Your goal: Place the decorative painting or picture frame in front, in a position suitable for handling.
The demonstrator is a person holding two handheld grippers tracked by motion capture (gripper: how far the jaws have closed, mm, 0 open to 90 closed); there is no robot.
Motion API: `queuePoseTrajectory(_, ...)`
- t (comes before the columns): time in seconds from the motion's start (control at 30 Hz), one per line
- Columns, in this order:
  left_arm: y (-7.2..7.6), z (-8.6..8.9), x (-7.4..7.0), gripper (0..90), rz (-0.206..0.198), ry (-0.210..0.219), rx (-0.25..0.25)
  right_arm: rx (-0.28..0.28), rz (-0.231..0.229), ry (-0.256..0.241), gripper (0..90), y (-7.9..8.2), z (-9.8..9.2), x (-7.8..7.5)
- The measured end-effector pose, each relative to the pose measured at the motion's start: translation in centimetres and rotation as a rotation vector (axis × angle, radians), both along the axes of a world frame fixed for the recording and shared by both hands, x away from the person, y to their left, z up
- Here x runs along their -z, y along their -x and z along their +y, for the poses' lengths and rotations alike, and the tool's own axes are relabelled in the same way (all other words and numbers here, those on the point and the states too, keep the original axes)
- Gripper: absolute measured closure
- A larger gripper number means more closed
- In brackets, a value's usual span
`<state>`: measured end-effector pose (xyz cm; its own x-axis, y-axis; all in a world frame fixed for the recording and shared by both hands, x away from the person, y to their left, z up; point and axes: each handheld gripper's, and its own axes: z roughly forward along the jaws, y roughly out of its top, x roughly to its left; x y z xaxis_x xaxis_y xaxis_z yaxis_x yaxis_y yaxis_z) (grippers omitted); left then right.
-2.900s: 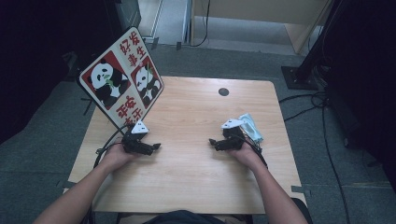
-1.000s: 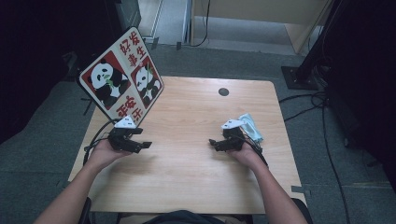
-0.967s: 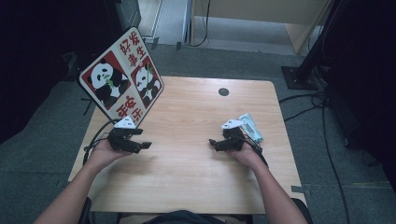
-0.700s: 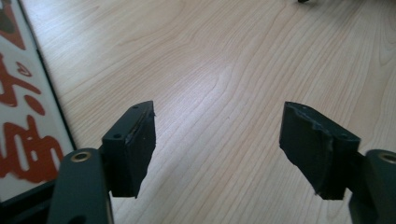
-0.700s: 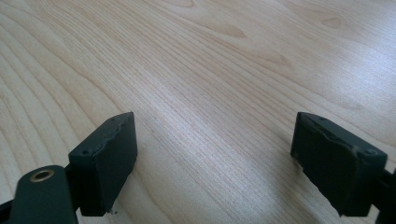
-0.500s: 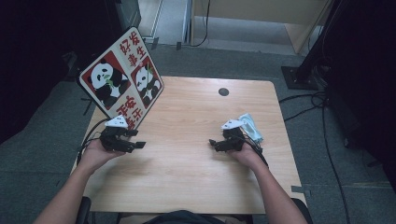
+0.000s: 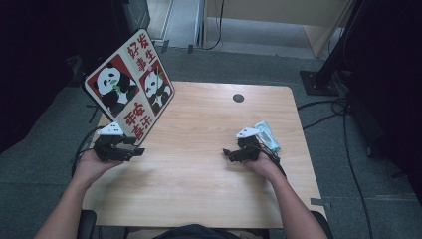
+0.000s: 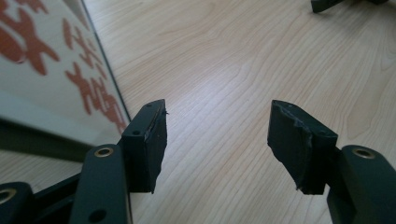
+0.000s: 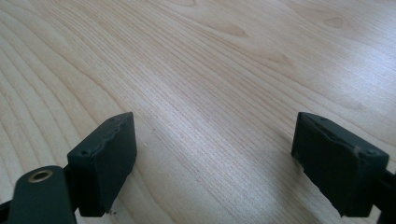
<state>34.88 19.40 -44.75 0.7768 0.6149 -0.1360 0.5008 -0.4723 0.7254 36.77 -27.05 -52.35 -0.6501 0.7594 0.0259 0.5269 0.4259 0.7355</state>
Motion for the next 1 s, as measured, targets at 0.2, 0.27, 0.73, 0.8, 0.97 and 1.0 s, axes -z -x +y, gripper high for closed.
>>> queuePoseTrajectory(0.2, 0.6, 1.6, -0.5, 39.9, -0.016, 0.016, -0.049, -0.020, -0.005, 0.001, 14.1, -0.2, -0.1, 0.0)
queuePoseTrajectory(0.27, 0.7, 2.2, -0.7, 40.8, -0.023, 0.024, -0.068, -0.019, -0.003, 0.000, 14.0, -0.2, -0.1, 0.0)
queuePoseTrajectory(0.73, 0.4, 5.4, -0.9, 45.7, -0.034, 0.055, -0.171, -0.025, 0.000, 0.002, 13.2, -0.2, -0.1, 0.0)
queuePoseTrajectory(0.8, 0.3, 5.9, -1.0, 45.9, -0.030, 0.064, -0.186, -0.028, 0.003, 0.002, 12.7, -0.2, -0.1, 0.0)
queuePoseTrajectory(0.97, -0.2, 6.3, -1.1, 45.9, -0.023, 0.062, -0.203, -0.037, 0.003, 0.005, 11.1, -0.3, 0.0, 0.0)
queuePoseTrajectory(1.0, -0.3, 6.3, -1.1, 45.7, -0.020, 0.069, -0.206, -0.039, 0.002, 0.005, 10.9, -0.3, 0.0, 0.0)
